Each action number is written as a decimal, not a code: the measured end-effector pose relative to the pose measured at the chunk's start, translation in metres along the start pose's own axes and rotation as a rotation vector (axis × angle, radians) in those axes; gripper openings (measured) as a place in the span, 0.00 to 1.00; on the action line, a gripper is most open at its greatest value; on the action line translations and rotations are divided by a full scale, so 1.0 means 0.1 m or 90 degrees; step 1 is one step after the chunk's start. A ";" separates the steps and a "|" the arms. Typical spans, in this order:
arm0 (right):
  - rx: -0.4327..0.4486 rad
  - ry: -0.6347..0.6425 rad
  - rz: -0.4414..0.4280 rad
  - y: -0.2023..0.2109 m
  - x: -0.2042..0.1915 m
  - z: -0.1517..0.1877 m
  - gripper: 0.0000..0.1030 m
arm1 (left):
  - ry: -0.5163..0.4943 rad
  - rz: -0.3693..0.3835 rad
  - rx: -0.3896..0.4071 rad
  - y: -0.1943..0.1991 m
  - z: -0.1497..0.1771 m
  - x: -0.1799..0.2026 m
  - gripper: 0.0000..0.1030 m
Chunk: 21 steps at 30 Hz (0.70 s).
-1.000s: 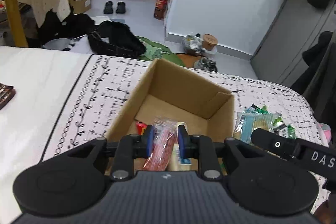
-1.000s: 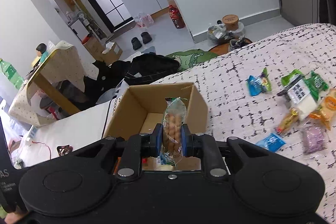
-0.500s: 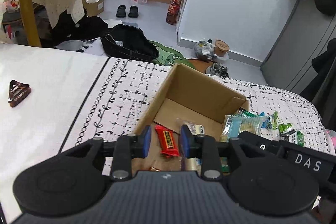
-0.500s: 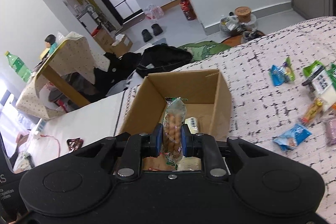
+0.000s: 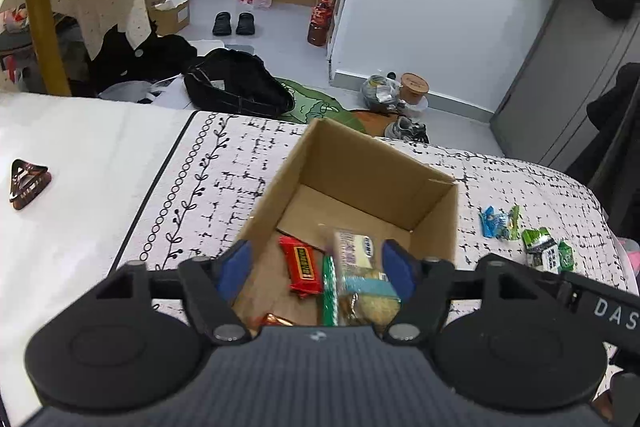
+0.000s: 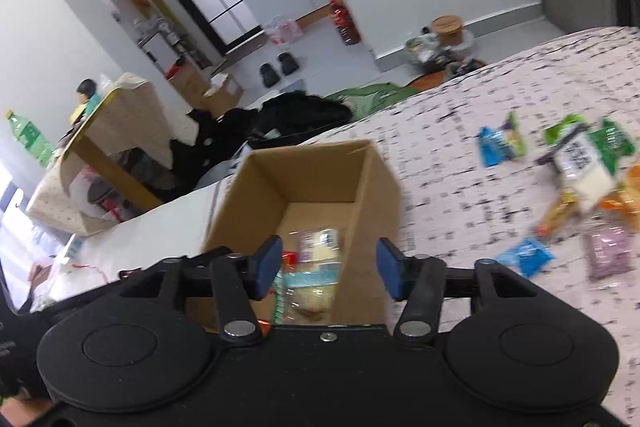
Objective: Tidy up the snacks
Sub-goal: 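Withdraw both tools from the box back toward the remaining snacks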
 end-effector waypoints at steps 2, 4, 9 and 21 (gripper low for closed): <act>0.006 0.001 0.016 0.05 0.11 -0.03 0.56 | 0.000 0.011 0.000 0.01 -0.01 0.07 0.73; 0.010 -0.001 0.034 0.11 0.22 -0.05 0.61 | -0.003 0.017 -0.001 0.02 -0.01 0.14 0.75; 0.028 0.001 0.061 0.29 0.46 -0.11 0.74 | -0.042 0.035 0.021 0.10 -0.07 0.41 0.89; 0.069 0.006 0.104 0.68 0.88 -0.28 0.98 | -0.078 0.094 0.019 0.13 -0.08 0.92 0.99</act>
Point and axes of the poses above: each gripper's, at about its wrist camera, not at the fingertips, and y roughly against the way its jaws point, x to its right, z to its underside, the point moved 9 cm from there along -y, roughly the way its jaws point, and after that the axes turned 13 degrees about -y, right-handed, at the moved point
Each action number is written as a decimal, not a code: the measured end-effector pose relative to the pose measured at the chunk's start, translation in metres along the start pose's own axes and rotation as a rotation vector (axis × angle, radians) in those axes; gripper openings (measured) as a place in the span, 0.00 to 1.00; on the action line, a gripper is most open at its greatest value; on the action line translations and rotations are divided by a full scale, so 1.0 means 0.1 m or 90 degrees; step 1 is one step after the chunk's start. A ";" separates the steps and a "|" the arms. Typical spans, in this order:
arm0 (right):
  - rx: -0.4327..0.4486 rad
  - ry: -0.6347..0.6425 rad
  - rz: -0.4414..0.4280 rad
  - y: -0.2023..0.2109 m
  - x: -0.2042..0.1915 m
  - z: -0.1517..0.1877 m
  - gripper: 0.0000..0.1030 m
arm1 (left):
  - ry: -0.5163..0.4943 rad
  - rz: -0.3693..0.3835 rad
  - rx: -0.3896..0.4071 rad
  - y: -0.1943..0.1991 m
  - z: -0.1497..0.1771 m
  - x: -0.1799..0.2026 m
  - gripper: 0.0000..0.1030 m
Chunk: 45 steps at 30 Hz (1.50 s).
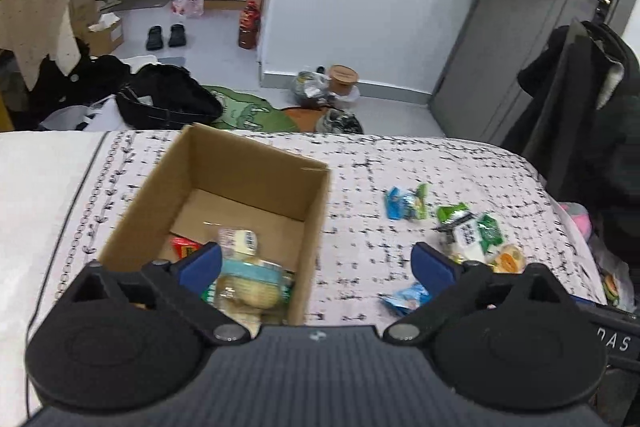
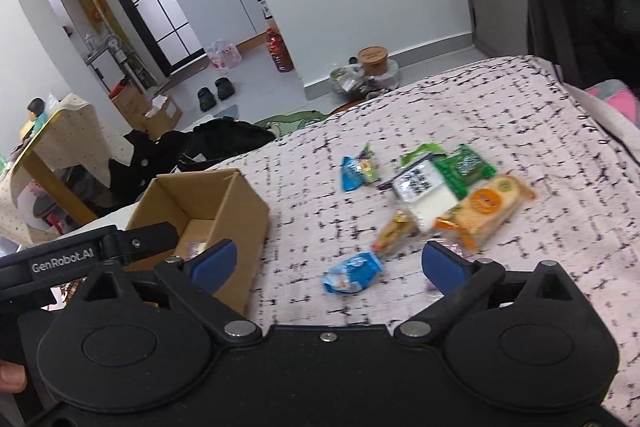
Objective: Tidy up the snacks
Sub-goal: 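Withdraw both tools from the box back toward the remaining snacks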
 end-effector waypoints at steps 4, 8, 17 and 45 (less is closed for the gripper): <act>0.006 0.002 0.008 0.07 0.12 -0.03 1.00 | -0.009 0.014 -0.002 -0.01 -0.02 0.14 0.99; 0.006 -0.002 0.014 0.14 0.24 -0.06 1.00 | -0.025 0.030 -0.004 -0.03 -0.04 0.30 0.99; 0.012 -0.022 0.037 0.23 0.59 -0.12 1.00 | -0.058 0.061 -0.026 -0.12 0.03 0.66 0.99; -0.024 -0.057 0.074 0.02 1.26 -0.01 0.84 | -0.053 0.048 -0.029 -0.61 0.20 1.05 0.92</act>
Point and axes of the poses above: each gripper's, at about its wrist camera, not at the fingertips, and y roughly against the way its jaws point, x to its right, z to its underside, the point moved 9 cm from there along -y, roughly the way its jaws point, and after that the axes turned 13 degrees about -y, right-handed, at the moved point
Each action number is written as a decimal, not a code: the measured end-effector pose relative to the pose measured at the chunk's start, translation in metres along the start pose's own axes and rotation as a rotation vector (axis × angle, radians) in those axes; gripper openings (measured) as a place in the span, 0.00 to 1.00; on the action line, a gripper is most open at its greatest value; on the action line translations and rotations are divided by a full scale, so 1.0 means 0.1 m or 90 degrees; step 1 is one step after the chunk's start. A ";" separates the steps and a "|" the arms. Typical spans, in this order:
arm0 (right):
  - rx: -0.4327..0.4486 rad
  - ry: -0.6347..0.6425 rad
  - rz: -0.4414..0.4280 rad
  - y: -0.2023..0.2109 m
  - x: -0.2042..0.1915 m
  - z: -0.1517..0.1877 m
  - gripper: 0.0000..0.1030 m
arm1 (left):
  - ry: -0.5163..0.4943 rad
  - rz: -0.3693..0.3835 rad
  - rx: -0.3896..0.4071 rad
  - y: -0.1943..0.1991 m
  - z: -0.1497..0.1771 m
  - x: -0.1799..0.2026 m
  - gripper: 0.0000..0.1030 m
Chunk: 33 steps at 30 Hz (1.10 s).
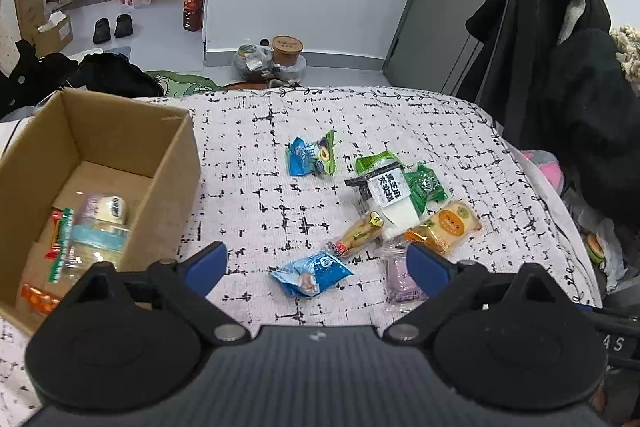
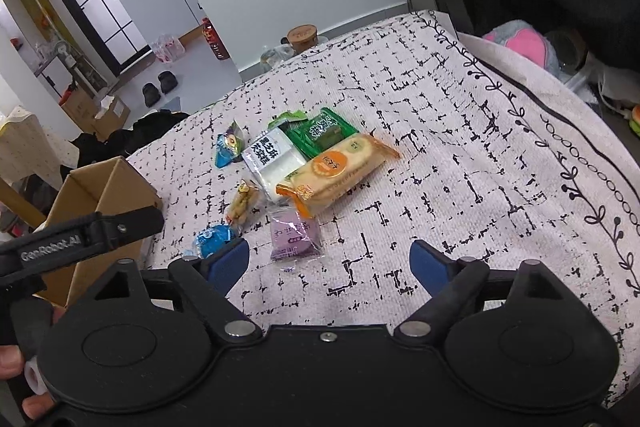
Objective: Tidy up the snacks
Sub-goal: 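Withdraw both tools from the box back toward the remaining snacks, then grasp the blue wrapper with left tool while right tool grasps the purple pack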
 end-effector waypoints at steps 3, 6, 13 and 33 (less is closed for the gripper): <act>-0.002 -0.003 0.000 -0.10 0.01 -0.01 0.84 | 0.015 -0.006 -0.012 -0.14 0.07 -0.01 0.88; -0.005 -0.007 -0.005 -0.20 0.00 0.01 0.83 | 0.029 -0.014 -0.017 -0.26 0.12 -0.03 0.88; -0.011 -0.008 -0.006 -0.37 0.03 0.04 0.80 | 0.036 -0.017 -0.024 -0.51 0.18 0.02 0.84; -0.027 -0.011 -0.003 -0.58 -0.06 0.11 0.79 | 0.042 -0.054 -0.040 -0.76 0.36 -0.08 0.32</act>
Point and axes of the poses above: each gripper's, at about its wrist camera, not at the fingertips, and y roughly against the way its jaws point, x to its right, z to its underside, the point moved 9 cm from there along -y, roughly the way its jaws point, and after that the axes turned 13 degrees about -y, right-handed, at the moved point
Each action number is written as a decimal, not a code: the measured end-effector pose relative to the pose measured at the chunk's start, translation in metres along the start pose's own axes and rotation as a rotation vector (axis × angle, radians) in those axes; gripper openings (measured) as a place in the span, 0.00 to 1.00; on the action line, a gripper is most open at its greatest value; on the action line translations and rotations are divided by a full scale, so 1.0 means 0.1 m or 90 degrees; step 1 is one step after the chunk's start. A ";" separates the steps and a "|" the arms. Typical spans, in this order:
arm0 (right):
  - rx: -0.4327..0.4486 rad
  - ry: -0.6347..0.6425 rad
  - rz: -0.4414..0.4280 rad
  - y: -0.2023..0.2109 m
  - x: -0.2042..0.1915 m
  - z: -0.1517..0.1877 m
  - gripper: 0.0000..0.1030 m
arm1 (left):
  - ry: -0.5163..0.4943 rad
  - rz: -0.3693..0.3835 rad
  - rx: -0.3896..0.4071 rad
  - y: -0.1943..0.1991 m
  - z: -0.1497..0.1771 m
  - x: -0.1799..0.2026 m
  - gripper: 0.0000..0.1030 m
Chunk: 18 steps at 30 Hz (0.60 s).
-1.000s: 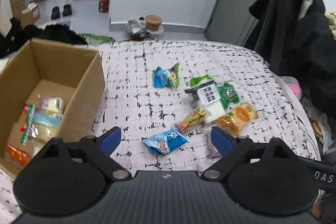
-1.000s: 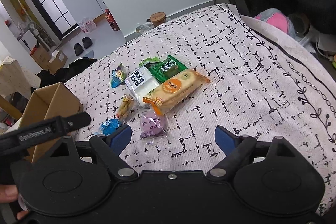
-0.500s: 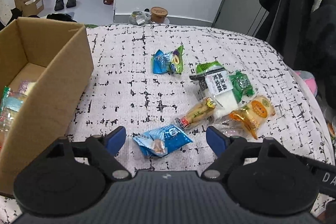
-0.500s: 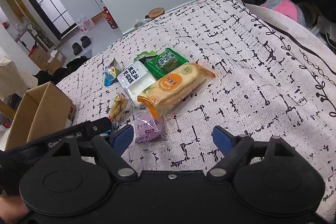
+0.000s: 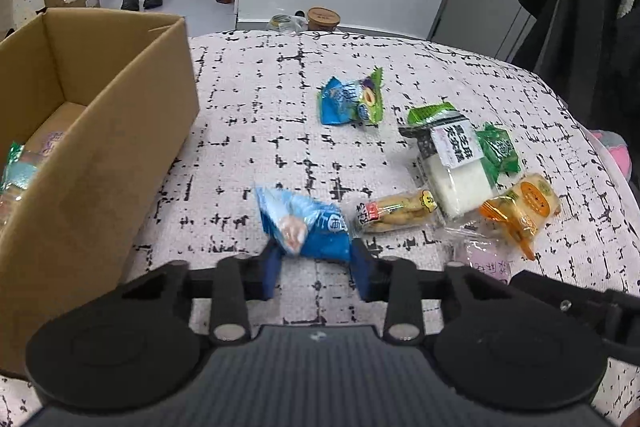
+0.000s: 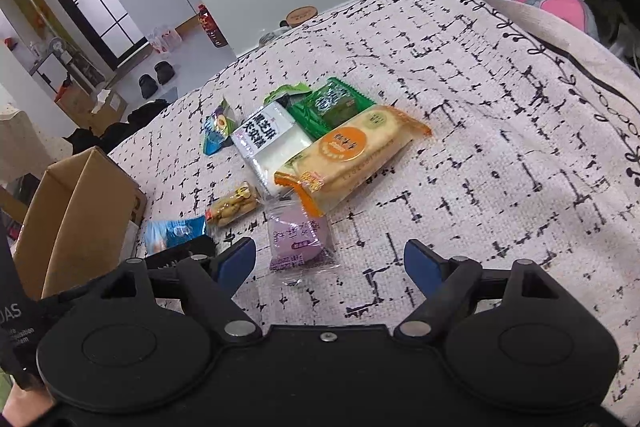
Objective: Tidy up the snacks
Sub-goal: 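Grasp the blue wrapper with left tool while right tool grasps the purple pack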
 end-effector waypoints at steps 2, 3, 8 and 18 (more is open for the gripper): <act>-0.001 0.002 0.001 -0.03 -0.02 0.02 0.79 | 0.009 0.008 0.003 0.02 0.00 -0.02 0.31; -0.002 0.002 0.002 -0.05 -0.03 0.02 0.79 | 0.013 0.012 0.006 0.03 0.00 -0.03 0.31; 0.002 0.006 0.002 -0.12 -0.10 0.03 0.79 | 0.022 0.019 0.021 0.10 -0.03 -0.07 0.30; 0.013 0.015 0.026 -0.32 -0.18 0.02 0.76 | 0.011 0.017 0.050 0.30 -0.09 -0.14 0.30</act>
Point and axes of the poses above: each gripper's, at about its wrist camera, not at the fingertips, and y roughly against the way its jaws point, x to its right, z to its underside, the point moved 9 cm from there along -y, roughly the way its jaws point, and after that the axes turned 13 degrees about -y, right-handed, at the moved point
